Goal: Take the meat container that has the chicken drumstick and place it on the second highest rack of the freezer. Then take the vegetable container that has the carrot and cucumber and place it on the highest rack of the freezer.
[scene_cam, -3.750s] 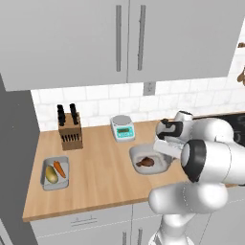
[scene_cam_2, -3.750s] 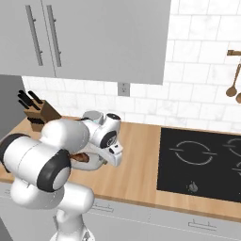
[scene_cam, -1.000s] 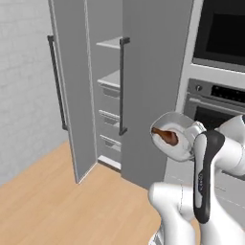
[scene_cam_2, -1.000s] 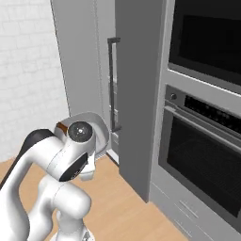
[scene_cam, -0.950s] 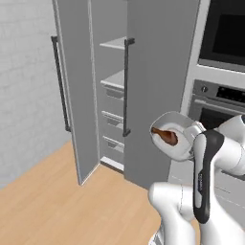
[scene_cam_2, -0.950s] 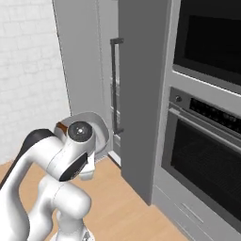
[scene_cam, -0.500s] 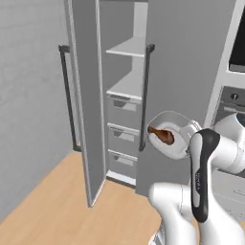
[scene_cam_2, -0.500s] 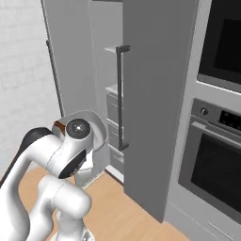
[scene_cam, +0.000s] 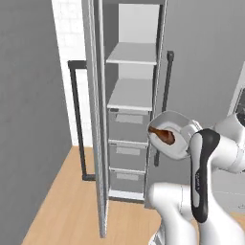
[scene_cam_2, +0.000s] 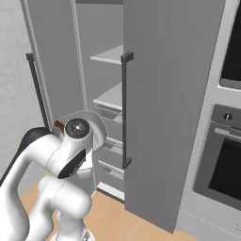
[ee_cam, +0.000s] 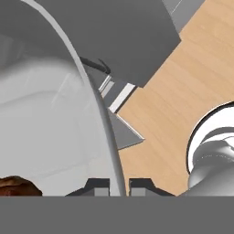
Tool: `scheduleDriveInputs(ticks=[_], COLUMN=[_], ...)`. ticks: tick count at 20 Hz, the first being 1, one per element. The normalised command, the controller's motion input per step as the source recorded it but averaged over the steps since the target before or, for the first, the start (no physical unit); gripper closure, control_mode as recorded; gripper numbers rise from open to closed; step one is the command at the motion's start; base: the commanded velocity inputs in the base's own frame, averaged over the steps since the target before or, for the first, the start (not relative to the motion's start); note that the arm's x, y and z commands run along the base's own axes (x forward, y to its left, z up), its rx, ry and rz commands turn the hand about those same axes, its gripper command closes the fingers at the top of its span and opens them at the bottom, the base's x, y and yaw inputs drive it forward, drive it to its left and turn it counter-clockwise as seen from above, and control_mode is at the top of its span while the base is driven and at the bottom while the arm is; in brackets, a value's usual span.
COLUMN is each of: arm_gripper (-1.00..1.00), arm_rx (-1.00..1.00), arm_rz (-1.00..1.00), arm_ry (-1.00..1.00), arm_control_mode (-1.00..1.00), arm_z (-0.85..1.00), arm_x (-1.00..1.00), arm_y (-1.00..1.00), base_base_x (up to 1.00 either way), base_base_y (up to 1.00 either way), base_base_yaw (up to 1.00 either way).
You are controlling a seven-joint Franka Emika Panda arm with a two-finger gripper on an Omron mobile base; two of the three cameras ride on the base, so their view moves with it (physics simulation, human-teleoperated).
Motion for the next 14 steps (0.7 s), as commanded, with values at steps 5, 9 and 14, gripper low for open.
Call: scheduleDriveInputs(ticks=[5, 9, 14], arm_gripper=[1.00, 1.00, 1.00], arm_rx=[0.00, 0.00, 0.00], arm_rz=[0.00, 0.00, 0.00], arm_ry=[0.00, 0.00, 0.00], arm_control_mode=[1.00, 1.00, 1.00], arm_z=[0.00, 0.00, 0.00], arm_x=[0.00, 0.00, 0.00], arm_y=[0.00, 0.00, 0.00], base_base_x=[0.79, 0.56, 0.24], base_base_y=[0.22, 0.39, 0.44], base_base_yaw=[-0.24, -0.01, -0.02])
